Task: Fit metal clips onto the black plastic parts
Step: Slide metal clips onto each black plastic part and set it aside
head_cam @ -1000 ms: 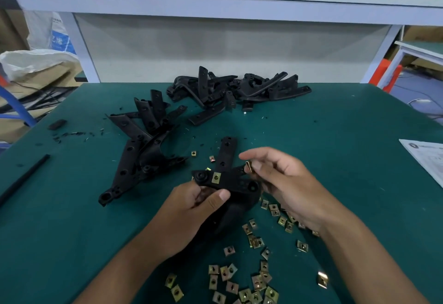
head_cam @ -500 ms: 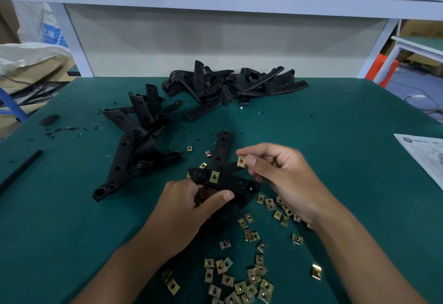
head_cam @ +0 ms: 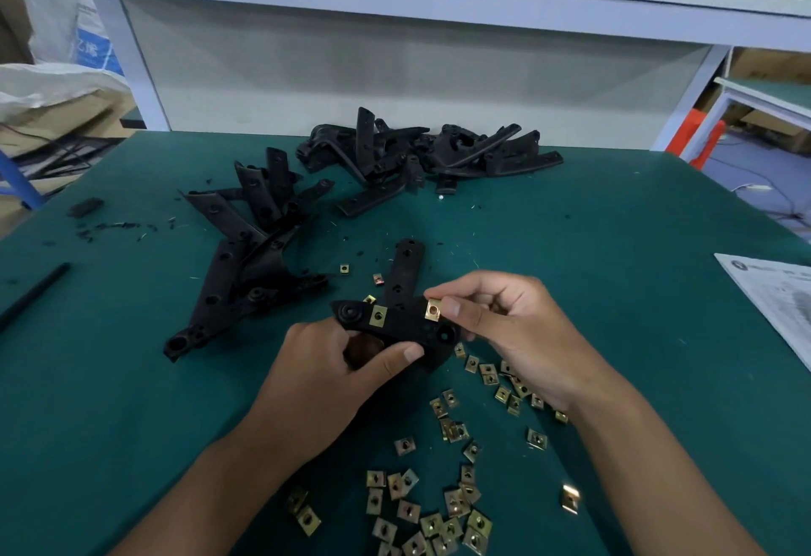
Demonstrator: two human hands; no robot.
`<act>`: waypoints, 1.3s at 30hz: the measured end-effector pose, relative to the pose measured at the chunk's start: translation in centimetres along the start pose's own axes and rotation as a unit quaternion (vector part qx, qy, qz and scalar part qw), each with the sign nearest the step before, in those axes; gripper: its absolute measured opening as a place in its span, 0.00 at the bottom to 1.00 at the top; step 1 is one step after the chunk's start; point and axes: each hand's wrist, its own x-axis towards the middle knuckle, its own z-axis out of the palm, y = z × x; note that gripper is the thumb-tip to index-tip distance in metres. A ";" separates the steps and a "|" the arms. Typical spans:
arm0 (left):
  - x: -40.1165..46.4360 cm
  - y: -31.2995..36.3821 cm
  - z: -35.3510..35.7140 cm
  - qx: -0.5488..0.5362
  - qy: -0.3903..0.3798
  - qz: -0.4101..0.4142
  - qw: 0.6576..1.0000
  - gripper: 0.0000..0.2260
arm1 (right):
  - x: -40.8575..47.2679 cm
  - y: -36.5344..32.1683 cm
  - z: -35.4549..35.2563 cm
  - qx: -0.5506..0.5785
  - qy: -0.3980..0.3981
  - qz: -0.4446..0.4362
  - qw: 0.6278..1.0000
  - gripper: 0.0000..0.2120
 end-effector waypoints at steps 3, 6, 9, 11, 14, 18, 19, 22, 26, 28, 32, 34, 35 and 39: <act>0.0 0.2 0.0 0.004 -0.003 0.005 1.000 0.19 | 0.0 -0.1 0.1 -0.001 -0.001 -0.002 1.000 0.17; -0.1 0.3 -0.1 0.008 0.000 0.012 1.000 0.18 | -0.1 -0.3 0.1 -0.004 -0.003 0.003 1.000 0.15; -0.2 0.5 -0.1 0.010 0.002 0.019 1.000 0.11 | -0.1 -0.5 0.2 -0.004 -0.003 0.008 1.000 0.12; -0.2 0.8 -0.1 0.017 -0.002 0.027 0.999 0.05 | -0.1 -0.6 0.3 0.000 0.000 0.009 1.000 0.12; -0.1 0.9 -0.2 0.012 -0.005 0.024 1.000 0.08 | -0.1 -0.5 0.4 0.007 -0.002 0.009 1.000 0.14; -0.1 0.2 0.0 0.003 -0.007 0.006 1.000 0.20 | 0.0 -0.3 0.2 0.032 -0.020 0.027 0.999 0.16; 0.0 0.1 0.0 -0.001 -0.008 0.000 1.000 0.24 | 0.0 -0.2 0.2 0.042 -0.024 0.029 0.998 0.15; 0.2 -0.2 0.1 -0.026 -0.024 -0.023 0.999 0.33 | 0.1 -0.2 0.6 0.119 -0.040 0.027 0.992 0.11; 0.2 0.3 0.0 -0.083 -0.057 -0.041 0.994 0.25 | 0.0 -0.4 0.9 0.190 -0.046 0.030 0.980 0.08; 0.1 0.8 0.0 -0.106 -0.074 -0.050 0.990 0.23 | 0.0 -0.4 0.9 0.193 -0.048 0.033 0.979 0.06; 0.1 1.5 0.0 -0.132 -0.097 -0.051 0.985 0.19 | 0.0 -0.4 1.0 0.189 -0.049 0.031 0.980 0.04; 0.2 1.4 0.0 -0.145 -0.102 -0.052 0.983 0.17 | 0.0 -0.5 0.9 0.173 -0.049 0.032 0.983 0.04; 0.2 1.3 0.0 -0.153 -0.101 -0.054 0.982 0.16 | 0.0 -0.5 0.9 0.161 -0.048 0.032 0.985 0.04; 0.3 1.0 -0.1 -0.140 -0.103 -0.040 0.984 0.13 | -0.2 -0.8 0.6 0.096 -0.044 0.022 0.994 0.04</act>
